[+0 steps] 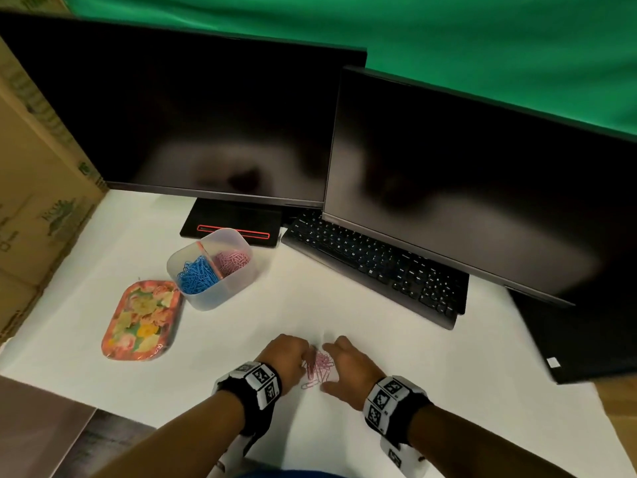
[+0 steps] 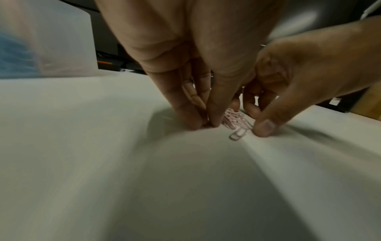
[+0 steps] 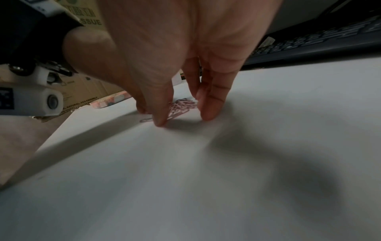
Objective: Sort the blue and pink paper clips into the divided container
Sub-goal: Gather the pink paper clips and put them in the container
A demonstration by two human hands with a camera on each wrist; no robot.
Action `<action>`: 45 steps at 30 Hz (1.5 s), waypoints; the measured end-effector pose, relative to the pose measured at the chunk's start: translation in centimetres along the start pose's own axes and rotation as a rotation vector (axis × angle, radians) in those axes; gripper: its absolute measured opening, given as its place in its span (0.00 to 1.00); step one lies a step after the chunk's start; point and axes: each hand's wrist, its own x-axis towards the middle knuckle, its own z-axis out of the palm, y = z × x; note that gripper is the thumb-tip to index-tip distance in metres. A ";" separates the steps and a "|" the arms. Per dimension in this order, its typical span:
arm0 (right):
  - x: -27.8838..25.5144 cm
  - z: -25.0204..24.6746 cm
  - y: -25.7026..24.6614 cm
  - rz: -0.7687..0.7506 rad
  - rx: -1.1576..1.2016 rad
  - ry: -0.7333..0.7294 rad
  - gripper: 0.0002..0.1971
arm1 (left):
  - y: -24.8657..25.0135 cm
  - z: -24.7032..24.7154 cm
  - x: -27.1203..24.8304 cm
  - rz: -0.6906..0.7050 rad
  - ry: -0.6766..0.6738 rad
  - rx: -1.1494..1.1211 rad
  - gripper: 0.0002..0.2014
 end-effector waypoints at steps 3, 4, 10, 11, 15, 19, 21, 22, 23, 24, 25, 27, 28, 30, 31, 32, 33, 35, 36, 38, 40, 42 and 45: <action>1.0 0.1 -1.3 0.014 0.046 0.033 0.23 | 0.6 -0.3 0.1 -0.039 0.034 -0.067 0.09; 1.3 0.0 -1.5 0.020 0.056 0.037 0.21 | 0.7 -0.4 0.1 -0.061 0.041 -0.083 0.09; 2.3 -0.3 -2.1 0.046 0.094 0.105 0.11 | 1.8 -0.4 0.5 -0.140 0.110 -0.274 0.08; 2.4 -0.4 -2.2 0.050 0.104 0.118 0.10 | 1.7 -0.4 0.6 -0.156 0.124 -0.319 0.08; 3.2 -1.0 -2.3 0.127 0.177 0.134 0.09 | 1.4 -0.4 0.8 -0.229 0.174 -0.486 0.13; 4.1 -1.9 -2.6 0.214 0.205 0.095 0.10 | 1.3 0.0 1.3 -0.256 0.189 -0.582 0.12; 4.3 -2.3 -2.6 0.239 0.233 0.088 0.09 | 1.4 0.0 1.5 -0.273 0.208 -0.620 0.10; 4.4 -2.5 -2.5 0.248 0.259 0.091 0.08 | 1.4 -0.1 1.6 -0.280 0.226 -0.648 0.09; 4.4 -2.7 -2.4 0.251 0.289 0.102 0.08 | 1.4 -0.3 1.8 -0.298 0.240 -0.679 0.08; 4.4 -3.0 -2.5 0.253 0.327 0.114 0.08 | 1.2 -0.5 2.0 -0.322 0.250 -0.718 0.06; 4.4 -3.3 -2.5 0.247 0.368 0.133 0.07 | 1.0 -0.8 2.2 -0.347 0.258 -0.778 0.05; 4.7 -4.2 -3.0 0.207 0.435 0.169 0.04 | 0.6 -1.5 2.8 -0.410 0.271 -1.003 0.09; 4.9 -4.7 -3.5 0.182 0.459 0.185 0.03 | 0.6 -1.9 3.0 -0.457 0.268 -1.185 0.11; 5.2 -5.3 -4.8 0.124 0.489 0.192 0.02 | 1.1 -2.9 3.2 -0.508 0.216 -1.559 0.16; 5.3 -5.7 -5.4 0.095 0.490 0.181 0.01 | 1.3 -3.3 3.2 -0.517 0.183 -1.680 0.19; 5.4 -6.0 -6.0 0.066 0.476 0.165 0.04 | 1.4 -3.6 3.1 -0.518 0.165 -1.747 0.21; 5.4 -6.3 -6.2 0.038 0.484 0.151 0.07 | 1.3 -3.8 3.1 -0.513 0.160 -1.785 0.20; 5.4 -7.1 -6.1 0.007 0.560 0.175 0.10 | 0.8 -4.2 2.8 -0.520 0.197 -1.830 0.17; 5.4 -7.4 -5.7 0.016 0.562 0.213 0.11 | 0.4 -4.3 2.7 -0.539 0.216 -1.840 0.17; 5.5 -7.4 -4.0 0.050 0.341 0.284 0.17 | -0.6 -4.2 2.4 -0.582 0.229 -1.876 0.17; 5.4 -6.4 -2.4 0.068 0.060 0.164 0.26 | -1.4 -4.0 1.9 -0.606 0.235 -1.899 0.18; 5.0 -4.7 -1.3 0.033 -0.064 0.010 0.31 | -2.0 -3.9 1.5 -0.608 0.215 -1.902 0.18; 3.8 -2.1 -0.4 -0.196 -0.185 -0.046 0.32 | -2.6 -4.0 1.1 -0.603 0.206 -1.879 0.18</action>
